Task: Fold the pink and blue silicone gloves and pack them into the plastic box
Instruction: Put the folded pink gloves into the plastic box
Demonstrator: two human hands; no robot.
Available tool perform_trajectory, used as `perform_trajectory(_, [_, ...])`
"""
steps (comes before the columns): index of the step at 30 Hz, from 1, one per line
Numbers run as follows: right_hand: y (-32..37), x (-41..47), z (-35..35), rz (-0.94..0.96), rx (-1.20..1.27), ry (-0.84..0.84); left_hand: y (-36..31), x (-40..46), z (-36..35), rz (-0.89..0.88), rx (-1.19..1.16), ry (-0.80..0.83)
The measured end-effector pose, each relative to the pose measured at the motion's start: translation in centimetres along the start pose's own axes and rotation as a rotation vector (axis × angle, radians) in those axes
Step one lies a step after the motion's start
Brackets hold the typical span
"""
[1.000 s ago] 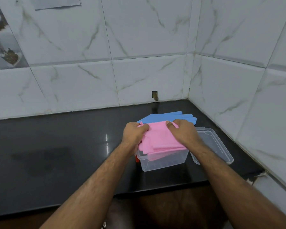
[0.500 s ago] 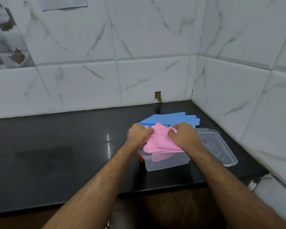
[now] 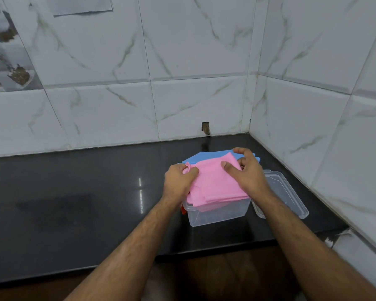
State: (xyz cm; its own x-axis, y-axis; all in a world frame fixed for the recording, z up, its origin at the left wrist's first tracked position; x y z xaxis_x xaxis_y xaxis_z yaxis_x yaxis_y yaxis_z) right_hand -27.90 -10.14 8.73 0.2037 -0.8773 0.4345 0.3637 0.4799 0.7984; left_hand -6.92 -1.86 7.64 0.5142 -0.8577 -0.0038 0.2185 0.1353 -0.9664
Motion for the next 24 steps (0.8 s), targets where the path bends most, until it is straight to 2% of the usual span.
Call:
perform_trajectory(5, [5.1,1.4,2.2,0.172,0.003,-0.034,-0.6,-0.3,-0.4,0.081,-0.371,0.145])
perform_trajectory(10, [12.3,3.0,3.3,0.368,-0.156,0.111,-1.9,-1.4,0.2,0.155,-0.628,0.168])
perform_trajectory(13, [15.8,3.6,4.0,0.441,-0.191,0.209,-3.4,-2.1,0.9,0.079,-0.707,0.183])
perform_trajectory(15, [18.1,3.7,4.0,0.496,-0.256,0.309,-4.6,-2.7,2.1,-0.022,-0.666,0.154])
perform_trajectory(17, [19.8,3.4,3.5,0.562,-0.407,0.387,-6.2,-3.2,3.3,-0.201,-0.501,0.147])
perform_trajectory(19, [20.9,2.7,2.6,0.632,-0.551,0.43,-7.7,-3.7,3.7,-0.352,-0.32,0.216])
perform_trajectory(22, [21.2,1.9,1.7,0.686,-0.553,0.477,-9.3,-4.5,3.1,-0.346,-0.23,0.444])
perform_trajectory(24, [21.0,1.8,1.7,0.657,-0.443,0.495,-9.5,-4.8,2.8,-0.29,-0.165,0.5])
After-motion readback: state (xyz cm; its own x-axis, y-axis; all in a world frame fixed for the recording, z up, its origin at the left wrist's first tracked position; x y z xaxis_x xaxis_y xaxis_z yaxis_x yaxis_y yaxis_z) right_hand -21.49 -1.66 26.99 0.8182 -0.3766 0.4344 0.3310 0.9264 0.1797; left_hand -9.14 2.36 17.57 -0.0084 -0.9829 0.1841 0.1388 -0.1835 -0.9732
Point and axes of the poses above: each hand's wrist, its own x-axis towards the middle knuckle, its own z-axis out of the back of the hand, y = z × x, the point moved 5 cm from there along x, towards the middle knuckle, and after that the axes turned 8 degrees about z, right-handed, at the moved point
